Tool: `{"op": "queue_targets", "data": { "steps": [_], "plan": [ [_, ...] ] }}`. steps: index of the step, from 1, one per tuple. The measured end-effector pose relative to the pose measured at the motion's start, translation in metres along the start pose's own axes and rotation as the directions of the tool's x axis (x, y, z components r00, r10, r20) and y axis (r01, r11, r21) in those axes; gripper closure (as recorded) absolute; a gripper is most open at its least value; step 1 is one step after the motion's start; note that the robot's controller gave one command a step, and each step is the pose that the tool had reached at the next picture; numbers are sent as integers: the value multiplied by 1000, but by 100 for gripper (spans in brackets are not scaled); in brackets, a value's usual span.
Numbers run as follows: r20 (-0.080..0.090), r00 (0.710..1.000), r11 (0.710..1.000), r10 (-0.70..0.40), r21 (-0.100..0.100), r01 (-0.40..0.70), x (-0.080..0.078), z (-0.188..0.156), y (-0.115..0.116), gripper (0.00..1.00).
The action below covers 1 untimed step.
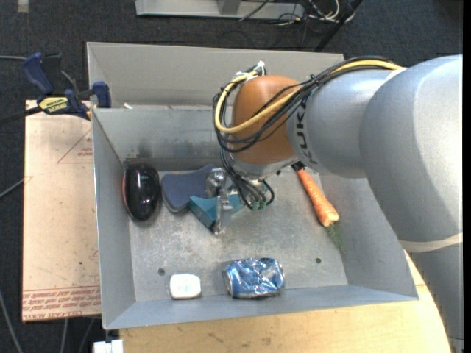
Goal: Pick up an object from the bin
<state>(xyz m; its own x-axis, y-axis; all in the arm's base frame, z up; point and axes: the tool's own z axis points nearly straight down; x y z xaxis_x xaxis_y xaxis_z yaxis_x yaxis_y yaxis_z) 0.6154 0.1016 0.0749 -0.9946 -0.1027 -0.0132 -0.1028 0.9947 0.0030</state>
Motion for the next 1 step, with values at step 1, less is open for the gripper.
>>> {"op": "queue_targets", "data": {
  "steps": [1],
  "plan": [
    [0,1000,1000,0,0,0,0,0,0,100]
  ]
}}
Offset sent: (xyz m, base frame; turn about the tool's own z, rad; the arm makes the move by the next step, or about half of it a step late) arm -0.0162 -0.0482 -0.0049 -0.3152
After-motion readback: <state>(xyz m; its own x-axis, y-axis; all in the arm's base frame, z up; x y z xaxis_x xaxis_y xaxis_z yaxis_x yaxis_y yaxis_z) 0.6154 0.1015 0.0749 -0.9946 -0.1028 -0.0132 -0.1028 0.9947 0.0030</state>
